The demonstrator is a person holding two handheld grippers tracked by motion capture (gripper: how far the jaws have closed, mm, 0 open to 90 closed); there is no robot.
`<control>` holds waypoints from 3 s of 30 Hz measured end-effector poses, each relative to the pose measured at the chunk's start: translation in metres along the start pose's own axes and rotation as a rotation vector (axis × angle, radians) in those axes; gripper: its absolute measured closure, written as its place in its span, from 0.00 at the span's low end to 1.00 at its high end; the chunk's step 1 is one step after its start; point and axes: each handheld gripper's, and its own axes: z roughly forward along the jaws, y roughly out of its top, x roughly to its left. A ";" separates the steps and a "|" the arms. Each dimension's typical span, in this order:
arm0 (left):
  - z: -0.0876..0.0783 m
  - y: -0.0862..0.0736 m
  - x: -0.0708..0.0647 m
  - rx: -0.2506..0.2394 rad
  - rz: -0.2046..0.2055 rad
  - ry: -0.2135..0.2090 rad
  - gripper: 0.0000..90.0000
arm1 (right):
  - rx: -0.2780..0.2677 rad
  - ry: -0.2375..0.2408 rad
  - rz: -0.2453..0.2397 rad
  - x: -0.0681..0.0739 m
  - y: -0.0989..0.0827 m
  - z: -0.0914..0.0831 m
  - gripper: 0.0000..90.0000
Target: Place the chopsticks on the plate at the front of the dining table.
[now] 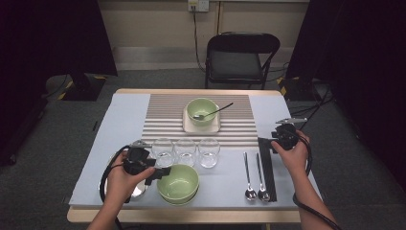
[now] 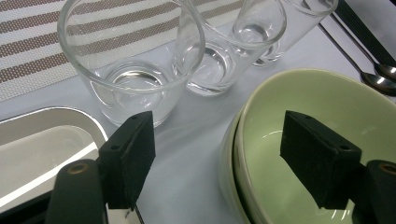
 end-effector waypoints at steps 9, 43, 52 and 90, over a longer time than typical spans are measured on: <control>-0.001 0.000 0.000 -0.001 -0.001 0.002 0.29 | 0.015 -0.001 0.002 0.000 -0.004 0.003 0.32; -0.001 0.000 0.001 0.000 0.001 0.005 0.29 | 0.065 -0.023 0.051 -0.011 -0.021 -0.001 0.53; -0.002 0.000 0.001 -0.002 0.002 0.009 0.30 | 0.082 -0.040 0.086 -0.011 -0.022 -0.004 0.63; -0.002 -0.001 0.002 -0.001 -0.004 0.011 0.30 | 0.121 -0.091 0.136 -0.002 -0.023 -0.002 0.85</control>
